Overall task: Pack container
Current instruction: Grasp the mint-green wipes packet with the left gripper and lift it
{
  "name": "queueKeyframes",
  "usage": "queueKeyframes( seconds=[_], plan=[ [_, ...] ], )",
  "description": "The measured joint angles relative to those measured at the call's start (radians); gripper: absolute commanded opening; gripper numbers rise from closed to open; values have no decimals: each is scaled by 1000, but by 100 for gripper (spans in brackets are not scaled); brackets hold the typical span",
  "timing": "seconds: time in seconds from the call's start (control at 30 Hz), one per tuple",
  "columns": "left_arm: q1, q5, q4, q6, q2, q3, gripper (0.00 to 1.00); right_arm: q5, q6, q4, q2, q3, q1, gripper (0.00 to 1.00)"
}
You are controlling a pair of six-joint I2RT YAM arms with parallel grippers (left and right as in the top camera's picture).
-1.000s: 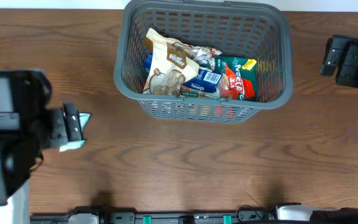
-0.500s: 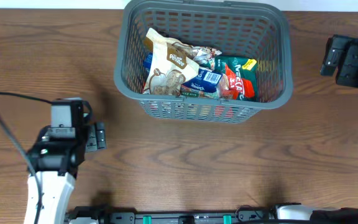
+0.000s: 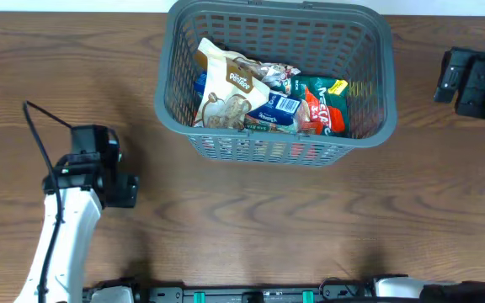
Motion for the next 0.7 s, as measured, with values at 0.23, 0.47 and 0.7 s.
queueKeyframes(
  seconds=[0.23,0.47,0.7],
  plan=[
    [154,124,37,64,31,0,98,0,0,0,0,0,0,99],
    [226,221,97,144,90,0,99,0,0,0,0,0,0,99],
    [226,244,170,220,182,0,99,0,0,0,0,0,0,99]
  ],
)
